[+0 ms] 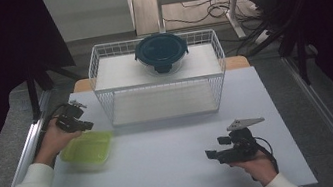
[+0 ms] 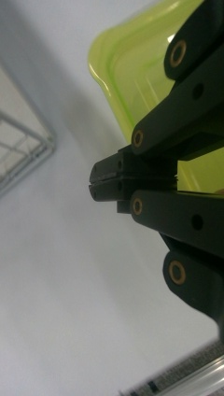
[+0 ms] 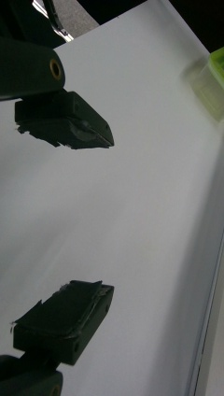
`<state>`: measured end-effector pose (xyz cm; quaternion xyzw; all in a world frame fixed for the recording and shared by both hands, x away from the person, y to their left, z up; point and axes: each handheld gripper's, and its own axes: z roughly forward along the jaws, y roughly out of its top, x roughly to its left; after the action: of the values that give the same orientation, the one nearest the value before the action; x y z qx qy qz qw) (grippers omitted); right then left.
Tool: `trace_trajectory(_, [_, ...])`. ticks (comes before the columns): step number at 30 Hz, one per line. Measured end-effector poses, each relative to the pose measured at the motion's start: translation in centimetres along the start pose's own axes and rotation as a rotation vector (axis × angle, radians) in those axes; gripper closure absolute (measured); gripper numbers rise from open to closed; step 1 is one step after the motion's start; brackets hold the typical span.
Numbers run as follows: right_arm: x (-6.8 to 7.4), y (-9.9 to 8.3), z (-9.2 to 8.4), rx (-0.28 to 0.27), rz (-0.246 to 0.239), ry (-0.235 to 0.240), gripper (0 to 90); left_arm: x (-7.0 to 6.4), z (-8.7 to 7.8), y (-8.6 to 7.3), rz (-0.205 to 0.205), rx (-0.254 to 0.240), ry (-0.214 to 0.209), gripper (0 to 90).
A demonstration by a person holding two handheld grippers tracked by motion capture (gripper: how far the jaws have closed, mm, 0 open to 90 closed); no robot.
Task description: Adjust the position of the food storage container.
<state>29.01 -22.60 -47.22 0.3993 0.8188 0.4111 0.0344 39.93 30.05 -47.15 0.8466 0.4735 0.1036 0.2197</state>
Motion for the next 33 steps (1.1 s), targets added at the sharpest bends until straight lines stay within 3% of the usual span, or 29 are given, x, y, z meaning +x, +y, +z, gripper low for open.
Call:
trace_trajectory(7, [0.2, 0.1, 0.3, 0.011, -0.005, 0.001, 23.5, 2.2, -2.1, -2.2, -0.100, -0.049, 0.038, 90.0])
trace_trajectory(10, [0.3, 0.1, 0.3, 0.011, -0.006, 0.001, 23.5, 2.6, -2.4, -2.8, -0.104, -0.063, 0.048, 90.0])
trace_trajectory(17, [0.1, 0.0, 0.3, 0.012, 0.002, -0.003, 23.5, 3.6, -2.3, -5.0, -0.149, -0.034, 0.074, 90.0])
trace_trajectory(29, [0.2, 0.0, 0.5, 0.019, 0.002, -0.007, 23.5, 4.3, -2.5, -7.7, -0.221, -0.092, 0.059, 90.0])
trace_trajectory(33, [0.3, 0.0, 0.5, 0.019, 0.003, -0.007, 23.5, 4.5, -2.4, -8.2, -0.236, -0.065, 0.065, 90.0])
